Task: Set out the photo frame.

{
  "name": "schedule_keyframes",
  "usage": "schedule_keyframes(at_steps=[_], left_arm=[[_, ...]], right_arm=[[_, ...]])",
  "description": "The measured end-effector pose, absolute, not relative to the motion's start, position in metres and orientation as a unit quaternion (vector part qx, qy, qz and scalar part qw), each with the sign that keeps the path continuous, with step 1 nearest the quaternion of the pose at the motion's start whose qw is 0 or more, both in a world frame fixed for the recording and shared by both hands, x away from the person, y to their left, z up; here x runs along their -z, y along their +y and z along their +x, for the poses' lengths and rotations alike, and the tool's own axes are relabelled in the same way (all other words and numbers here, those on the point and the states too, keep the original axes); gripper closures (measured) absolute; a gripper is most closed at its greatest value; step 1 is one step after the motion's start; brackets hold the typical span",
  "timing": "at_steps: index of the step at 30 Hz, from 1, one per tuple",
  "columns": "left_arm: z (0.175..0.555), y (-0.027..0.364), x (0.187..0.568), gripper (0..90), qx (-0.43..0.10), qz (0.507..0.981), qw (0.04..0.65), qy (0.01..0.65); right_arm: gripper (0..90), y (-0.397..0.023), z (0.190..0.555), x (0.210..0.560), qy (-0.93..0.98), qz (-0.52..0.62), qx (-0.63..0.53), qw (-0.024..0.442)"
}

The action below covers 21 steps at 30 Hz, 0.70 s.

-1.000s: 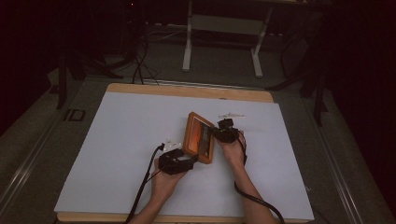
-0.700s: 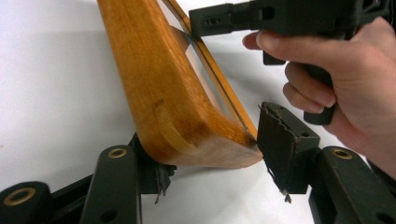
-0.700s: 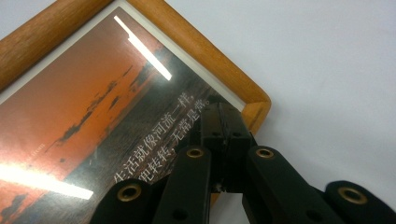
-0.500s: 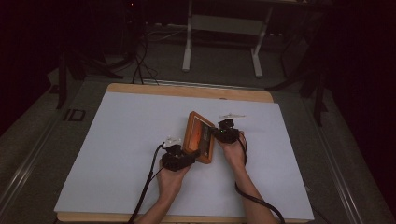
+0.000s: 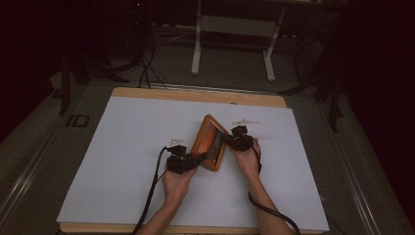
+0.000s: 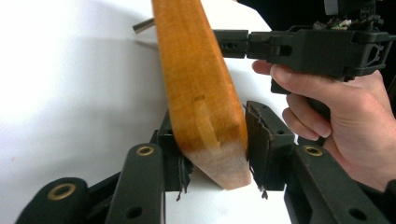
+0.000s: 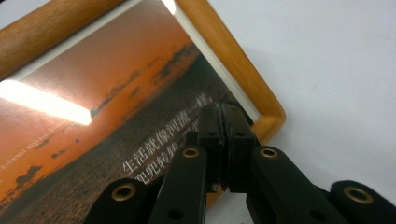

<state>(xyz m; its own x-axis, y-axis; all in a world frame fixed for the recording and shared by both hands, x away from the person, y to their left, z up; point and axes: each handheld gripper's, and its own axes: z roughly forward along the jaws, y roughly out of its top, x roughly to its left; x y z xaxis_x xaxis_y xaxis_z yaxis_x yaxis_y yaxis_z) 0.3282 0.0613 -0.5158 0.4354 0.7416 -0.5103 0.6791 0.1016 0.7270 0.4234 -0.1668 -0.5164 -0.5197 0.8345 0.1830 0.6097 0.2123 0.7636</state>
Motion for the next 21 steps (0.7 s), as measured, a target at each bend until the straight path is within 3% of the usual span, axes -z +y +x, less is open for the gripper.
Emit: schedule_keyframes(at_steps=[21], left_arm=[[0.334, 0.061, 0.498, 68.9, -0.056, 0.725, 0.505, 0.465]], right_arm=[[87.5, -0.204, 0.408, 0.501, 0.757, 0.465, -0.432, 0.156]])
